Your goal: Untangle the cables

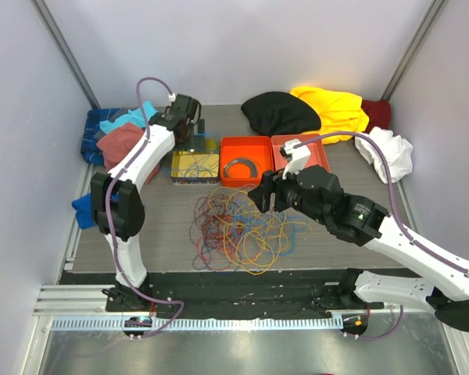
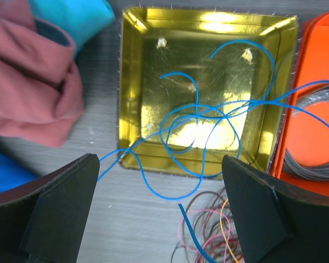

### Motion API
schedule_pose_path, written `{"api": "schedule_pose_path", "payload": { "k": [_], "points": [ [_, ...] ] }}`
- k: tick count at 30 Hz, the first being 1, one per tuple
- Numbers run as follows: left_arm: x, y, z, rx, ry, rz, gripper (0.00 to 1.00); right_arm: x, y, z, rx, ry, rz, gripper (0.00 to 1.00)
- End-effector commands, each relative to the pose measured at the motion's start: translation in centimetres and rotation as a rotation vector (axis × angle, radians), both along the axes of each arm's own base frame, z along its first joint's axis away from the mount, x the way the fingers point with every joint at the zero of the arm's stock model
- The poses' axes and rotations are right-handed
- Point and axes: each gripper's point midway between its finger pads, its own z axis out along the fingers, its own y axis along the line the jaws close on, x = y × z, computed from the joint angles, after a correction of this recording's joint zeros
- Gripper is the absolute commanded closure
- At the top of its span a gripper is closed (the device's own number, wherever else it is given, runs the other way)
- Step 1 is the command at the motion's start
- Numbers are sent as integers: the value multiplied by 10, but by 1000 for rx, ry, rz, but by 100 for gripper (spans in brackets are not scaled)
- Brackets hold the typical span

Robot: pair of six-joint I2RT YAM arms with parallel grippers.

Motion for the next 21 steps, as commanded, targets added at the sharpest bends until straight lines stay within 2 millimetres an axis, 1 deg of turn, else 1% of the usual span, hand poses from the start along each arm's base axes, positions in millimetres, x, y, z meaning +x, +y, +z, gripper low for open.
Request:
{"api": "schedule_pose_path", "payload": {
  "k": [1, 2, 3, 4, 5, 7, 8, 10, 12, 13, 14, 15, 16, 17, 18, 19, 20, 21],
  "points": [
    [15, 3, 42, 197, -62, -32, 0, 2, 7, 12, 42, -29, 11, 31],
    [18, 4, 45, 240, -62, -36, 0, 2, 7, 12, 43, -28, 12, 31],
    [22, -1, 41, 275, -50, -45, 0, 2, 7, 12, 42, -29, 13, 31],
    [24, 0, 40, 298, -51, -41, 0, 2, 7, 12, 42, -29, 11, 31],
    [27, 5, 41, 346, -63, -21, 0, 2, 6, 11, 38, -29, 10, 31],
    [32, 8, 37, 393, -74, 0, 0, 2, 5, 10, 38, -29, 7, 31],
    [33, 15, 37, 436, -79, 27, 0, 3, 5, 10, 34, -31, 7, 31],
    [33, 17, 27, 456, -85, 61, 0, 3, 3, 7, 26, -32, 5, 31],
    [31, 21, 25, 449, -121, 106, 0, 4, 2, 6, 15, -35, -3, 31],
    [29, 23, 36, 424, -169, 125, 0, 5, 2, 7, 14, -36, -5, 31],
    [28, 24, 28, 410, -204, 141, 0, 5, 1, 7, 12, -38, -8, 31],
    [27, 27, 30, 405, -234, 164, 0, 6, 1, 7, 8, -42, -11, 31],
    [26, 30, 33, 396, -258, 185, 0, 6, 1, 7, 5, -42, -10, 31],
    [24, 34, 41, 389, -285, 206, 0, 6, 2, 5, 2, -40, -10, 31],
    [24, 36, 41, 392, -296, 218, 0, 7, 2, 5, 0, -39, -11, 31],
    [23, 41, 47, 407, -311, 240, 0, 7, 3, 3, -2, -35, -10, 31],
    [22, 42, 53, 399, -329, 247, 0, 7, 3, 2, -5, -34, -10, 31],
    [26, 42, 53, 380, -345, 242, 0, 7, 3, 3, -1, -32, -10, 31]
  ]
}}
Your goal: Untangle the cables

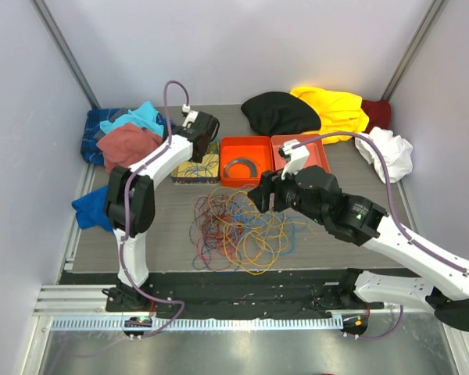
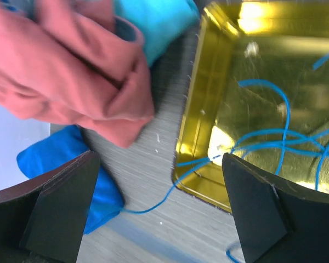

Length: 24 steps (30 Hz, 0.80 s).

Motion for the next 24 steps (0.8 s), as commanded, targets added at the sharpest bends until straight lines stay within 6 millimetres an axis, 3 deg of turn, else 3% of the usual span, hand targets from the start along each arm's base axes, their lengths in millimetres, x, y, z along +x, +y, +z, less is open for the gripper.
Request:
{"api": "schedule_pose_path", "payload": {
  "k": [1, 2, 3, 4, 9, 15, 17, 19, 20, 23, 24],
  "points": [
    [27, 1, 73, -112, -289, 36, 0, 6, 2, 5, 9, -28, -13, 31],
    [29, 3, 59, -79, -241, 47, 0, 6, 3, 5, 7, -27, -11, 31],
    [28, 5, 71, -53, -202, 51, 0, 7, 3, 4, 6, -25, -14, 31],
    [28, 2, 69, -46, -164, 39, 0, 6, 4, 4, 7, -23, -12, 31],
    [21, -33, 49, -235, -4, -102, 0, 6, 4, 5, 10, -22, -10, 31],
    [-20, -70, 15, -545, 277, -160, 0, 8, 4, 8, 2, -35, -10, 31],
    [-37, -72, 1, -566, 354, -152, 0, 12, 6, 7, -1, -42, -19, 31],
    [-46, -72, 5, -588, 348, -158, 0, 14, 10, 7, 5, -49, -19, 31],
    [-50, -69, -3, -587, 356, -149, 0, 20, 16, 8, 15, -62, -22, 31],
    [-55, -65, 2, -592, 351, -142, 0, 37, 26, -2, 12, -88, -51, 31],
    [-55, -65, 3, -592, 351, -142, 0, 50, 29, -18, -20, -73, -81, 31]
  ]
}}
